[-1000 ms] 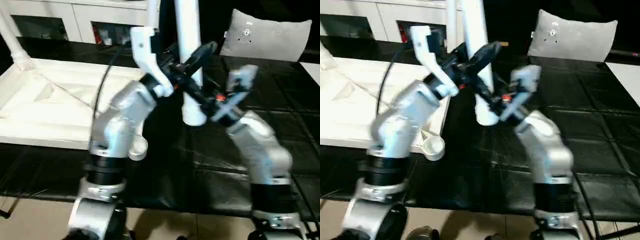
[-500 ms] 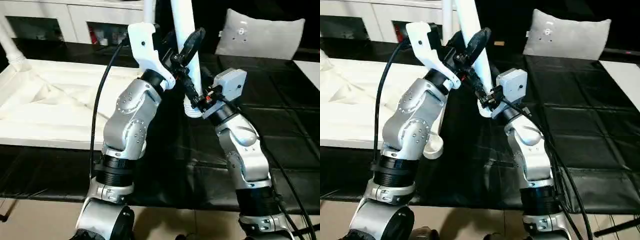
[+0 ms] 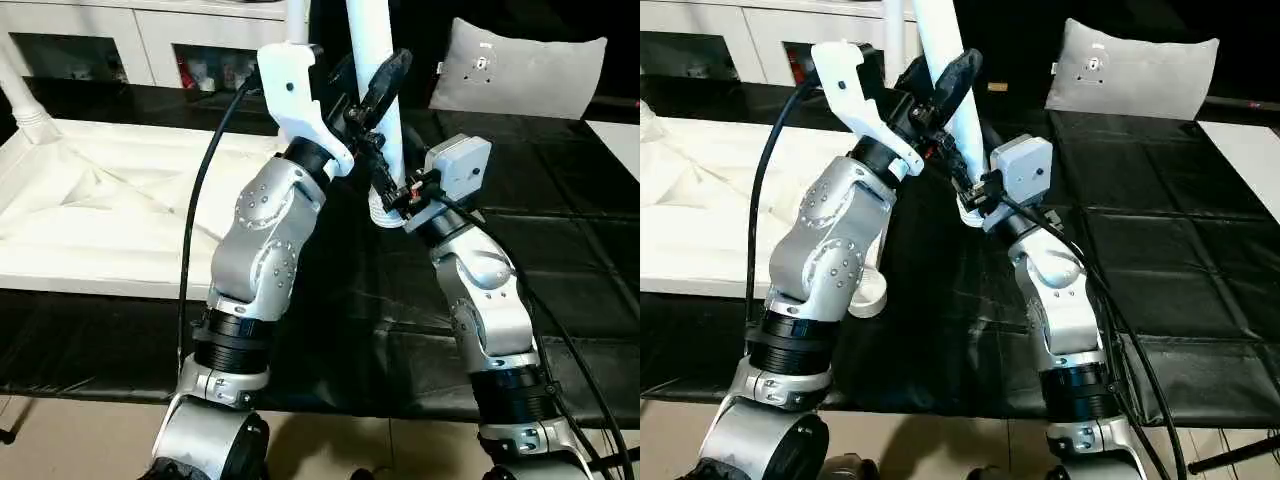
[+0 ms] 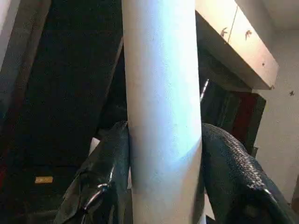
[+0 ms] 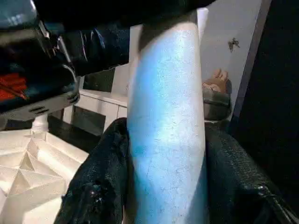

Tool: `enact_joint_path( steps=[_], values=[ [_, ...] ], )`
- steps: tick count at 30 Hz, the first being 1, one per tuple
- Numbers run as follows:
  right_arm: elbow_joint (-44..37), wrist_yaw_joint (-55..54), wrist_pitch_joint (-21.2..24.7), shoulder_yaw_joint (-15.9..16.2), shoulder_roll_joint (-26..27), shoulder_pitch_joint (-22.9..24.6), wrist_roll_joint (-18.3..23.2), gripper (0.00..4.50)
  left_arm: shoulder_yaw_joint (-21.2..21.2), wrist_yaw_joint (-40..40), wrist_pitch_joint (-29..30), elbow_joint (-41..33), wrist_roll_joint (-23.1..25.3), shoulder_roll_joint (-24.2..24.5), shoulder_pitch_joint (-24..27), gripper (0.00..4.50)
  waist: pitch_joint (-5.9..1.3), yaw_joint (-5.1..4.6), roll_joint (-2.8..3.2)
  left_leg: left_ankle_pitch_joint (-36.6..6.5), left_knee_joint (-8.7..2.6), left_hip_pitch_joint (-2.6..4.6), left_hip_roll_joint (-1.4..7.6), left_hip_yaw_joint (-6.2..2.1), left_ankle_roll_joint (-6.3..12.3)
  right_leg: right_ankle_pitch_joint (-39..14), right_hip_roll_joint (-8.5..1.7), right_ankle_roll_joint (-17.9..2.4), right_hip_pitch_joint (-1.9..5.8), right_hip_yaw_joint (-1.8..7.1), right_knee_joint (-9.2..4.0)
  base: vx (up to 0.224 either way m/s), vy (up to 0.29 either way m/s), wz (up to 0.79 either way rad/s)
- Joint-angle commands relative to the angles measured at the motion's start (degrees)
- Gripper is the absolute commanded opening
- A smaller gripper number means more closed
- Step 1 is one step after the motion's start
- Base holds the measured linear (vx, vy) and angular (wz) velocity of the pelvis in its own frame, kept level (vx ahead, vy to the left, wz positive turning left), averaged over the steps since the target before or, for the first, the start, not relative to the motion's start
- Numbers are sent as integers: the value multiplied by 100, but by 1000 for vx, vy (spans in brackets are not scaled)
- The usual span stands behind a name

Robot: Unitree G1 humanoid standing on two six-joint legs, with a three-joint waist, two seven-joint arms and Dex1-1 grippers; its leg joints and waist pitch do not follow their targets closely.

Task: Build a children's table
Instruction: Pick table leg

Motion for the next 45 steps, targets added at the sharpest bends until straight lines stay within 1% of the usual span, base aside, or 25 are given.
enact_joint_path(
  steps=[1, 3, 6, 8, 9, 10, 12, 13, 14, 16, 18, 19, 21, 22, 23, 25, 26, 27, 28, 29, 30, 33, 37, 41, 45],
  values=[
    [46, -28, -108, 33, -74, -161, -134, 184, 66, 79, 88, 54, -176, -371, -88, 195, -452, 1, 5, -692, -375, 77, 333, -78, 288, -303, -471, -1219, 351, 280, -393, 0, 0, 0],
    [63, -44, -131, 60, -111, -158, -179, 184, 138, 163, 68, 94, -189, -374, -108, 189, -482, -2, -18, -638, -363, 75, 331, -72, 273, -254, -465, -1202, 369, 280, -382, 0, 0, 0],
    [88, -35, -117, 58, -151, -168, -164, 184, 227, 225, 37, 189, -170, -324, -189, 180, -472, 8, -11, -578, -358, 71, 323, -69, 328, -169, -462, -1177, 361, 283, -378, 0, 0, 0],
    [151, -2, -101, 46, -189, -216, -137, 184, 294, 247, 46, 263, -163, -236, -254, 181, -457, 2, 27, -594, -361, 71, 321, -75, 335, -172, -461, -1192, 352, 281, -379, 0, 0, 0],
    [162, 15, -90, 35, -192, -224, -111, 239, 306, 243, 48, 282, -154, -205, -262, 180, -459, -4, 10, -624, -361, 77, 320, -72, 331, -193, -456, -1192, 355, 279, -389, 0, 0, 0],
    [175, 65, -37, 23, -236, -242, -73, 253, 356, 253, 54, 349, -131, -86, -278, 180, -463, -5, 17, -628, -363, 80, 324, -74, 325, -191, -457, -1195, 358, 280, -384, 0, 0, 0],
    [105, 224, 73, 52, -317, -205, 2, 256, 416, 291, 54, 394, -158, 14, -276, 180, -490, 5, -2, -578, -351, 87, 328, -75, 342, -87, -459, -1209, 374, 277, -367, 0, 0, 0],
    [72, 262, 109, 60, -354, -186, 10, 262, 436, 313, 47, 414, -161, 55, -286, 180, -485, 9, -14, -559, -350, 81, 326, -71, 357, -60, -462, -1213, 374, 278, -367, 0, 0, 0],
    [-10, 507, 328, 27, -371, -156, 307, 274, 469, 333, 53, 462, -171, 130, -339, 180, -456, 10, -24, -577, -349, 67, 310, -64, 416, -61, -453, -1215, 377, 279, -376, 0, 0, 0],
    [-42, 587, 377, 33, -411, -153, 349, 295, 478, 311, 71, 487, -172, 191, -369, 180, -458, 7, -18, -593, -356, 64, 318, -74, 449, -123, -463, -1210, 383, 278, -379, 0, 0, 0],
    [-237, 934, 703, 5, -461, -112, 803, 307, 521, 194, 125, 568, -182, 373, -432, 180, -433, 5, 20, -633, -359, 85, 318, -74, 472, -223, -450, -1193, 358, 278, -395, 0, 0, 0],
    [-376, 1085, 930, -33, -509, -61, 1046, 318, 542, 117, 159, 597, -196, 458, -447, 180, -441, 5, 20, -650, -359, 87, 328, -74, 474, -227, -454, -1202, 356, 279, -392, 0, 0, 0],
    [-497, 1222, 1126, -47, -595, -10, 1207, 331, 548, 48, 185, 620, -195, 532, -458, 180, -452, 15, 13, -578, -361, 97, 346, -86, 471, -145, -460, -1239, 353, 270, -373, 0, 0, 0],
    [-581, 1213, 1348, -162, -680, 26, 1348, 344, 565, -80, 299, 617, -273, 622, -463, 180, -468, 15, -12, -548, -361, 96, 352, -84, 468, -113, -462, -1257, 363, 267, -369, 0, 0, 0],
    [-582, 1172, 1516, -295, -735, 13, 1465, 351, 564, -194, 409, 606, -324, 716, -475, 180, -442, 34, -17, -510, -361, 108, 347, -73, 470, -83, -463, -1297, 335, 271, -367, 0, 0, 0],
    [-549, 1092, 1706, -418, -774, -13, 1547, 370, 573, -340, 579, 581, -444, 798, -481, 180, -439, 53, -6, -543, -364, 106, 334, -61, 420, -263, -472, -1319, 336, 269, -372, 0, 0, 0],
    [-495, 922, 2312, -564, -861, -85, 1657, 379, 603, -523, 799, 533, -623, 895, -490, 180, -406, 48, 3, -592, -377, 103, 324, -59, 362, -389, -454, -1305, 322, 271, -394, 0, 0, 0],
    [-467, 957, 2535, -601, -939, -121, 1761, 387, 625, -625, 876, 521, -710, 959, -495, 180, -395, 44, 26, -612, -386, 105, 311, -66, 318, -470, -452, -1312, 325, 267, -392, 0, 0, 0],
    [-453, 1004, 2654, -614, -992, -142, 1834, 396, 637, -682, 909, 517, -754, 999, -499, 180, -399, 43, 20, -652, -384, 110, 314, -62, 299, -523, -452, -1294, 322, 266, -408, 0, 0, 0],
    [-473, 1023, 3002, -670, -1084, -156, 2025, 404, 671, -834, 1080, 470, -924, 1069, -474, 180, -408, 37, 59, -729, -375, 114, 313, -58, 247, -589, -463, -1283, 323, 275, -411, 0, 0, 0],
    [-481, 1027, 3208, -725, -1150, -170, 2145, 411, 708, -957, 1219, 433, -1080, 1114, -456, 180, -422, 32, 10, -733, -378, 111, 309, -53, 230, -600, -463, -1267, 344, 273, -421, 0, 0, 0],
    [-551, 990, 4061, -1016, -1339, -213, 2818, 437, 825, -1350, 1722, 328, -1576, 1278, -423, 180, -428, 44, 2, -564, -369, 100, 305, -55, 241, -447, -469, -1343, 348, 266, -389, 0, 0, 0],
    [-688, 1238, 4702, -1337, -1489, -268, 3579, 450, 1079, -1622, 2189, 311, -2083, 1428, -507, 180, -416, 37, -8, -540, -358, 91, 293, -38, 275, -455, -461, -1370, 348, 260, -398, 0, 0, 0],
    [-819, 1411, 5293, -1655, -1615, -386, 4295, 450, 1151, -1923, 2447, 288, -2405, 1584, -573, 180, -411, 50, 1, -593, -372, 99, 307, -41, 235, -716, -467, -1298, 338, 256, -426, 0, 0, 0],
    [-880, 1425, 5551, -1717, -1703, -401, 4537, 450, 1134, -2186, 2578, 234, -2578, 1637, -582, 180, -406, 65, -6, -600, -383, 101, 309, -32, 117, -867, -475, -1224, 329, 259, -440, 0, 0, 0]
  ],
)
